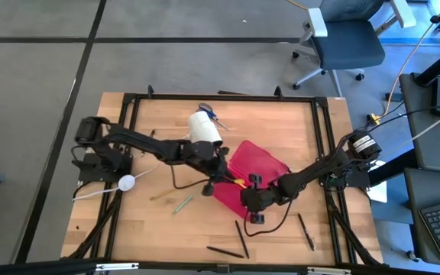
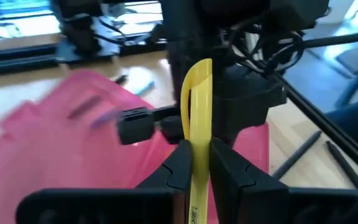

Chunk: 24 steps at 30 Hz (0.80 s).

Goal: Pick & place school supplies into a supply box
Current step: Put the yellow pen into the pink supply box

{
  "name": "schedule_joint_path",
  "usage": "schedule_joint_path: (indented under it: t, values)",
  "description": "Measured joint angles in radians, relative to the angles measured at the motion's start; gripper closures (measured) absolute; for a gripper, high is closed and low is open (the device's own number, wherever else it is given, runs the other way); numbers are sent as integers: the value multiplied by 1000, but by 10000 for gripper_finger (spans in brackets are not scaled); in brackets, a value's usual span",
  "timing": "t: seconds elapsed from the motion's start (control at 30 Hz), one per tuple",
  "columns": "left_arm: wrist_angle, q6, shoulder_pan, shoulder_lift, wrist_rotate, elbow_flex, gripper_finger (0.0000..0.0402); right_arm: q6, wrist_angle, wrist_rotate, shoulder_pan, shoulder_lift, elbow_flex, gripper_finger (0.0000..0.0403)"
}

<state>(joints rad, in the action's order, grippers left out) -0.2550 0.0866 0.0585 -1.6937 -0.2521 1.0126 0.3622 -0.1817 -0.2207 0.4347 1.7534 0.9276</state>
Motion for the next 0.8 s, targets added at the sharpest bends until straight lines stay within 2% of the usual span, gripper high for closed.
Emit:
schedule_joint_path:
  t: [0.2,0.4,0.8]
  values:
    - [-39,-53,-2,-89,-21,0,374,-1,-25,5,2,7,0,272]
    - [-23,-111,3,-117,-21,-1,374,-1,-89,5,16,7,0,272]
    - [1,-175,11,-212,-12,0,374,5,-98,-22,27,6,0,272]
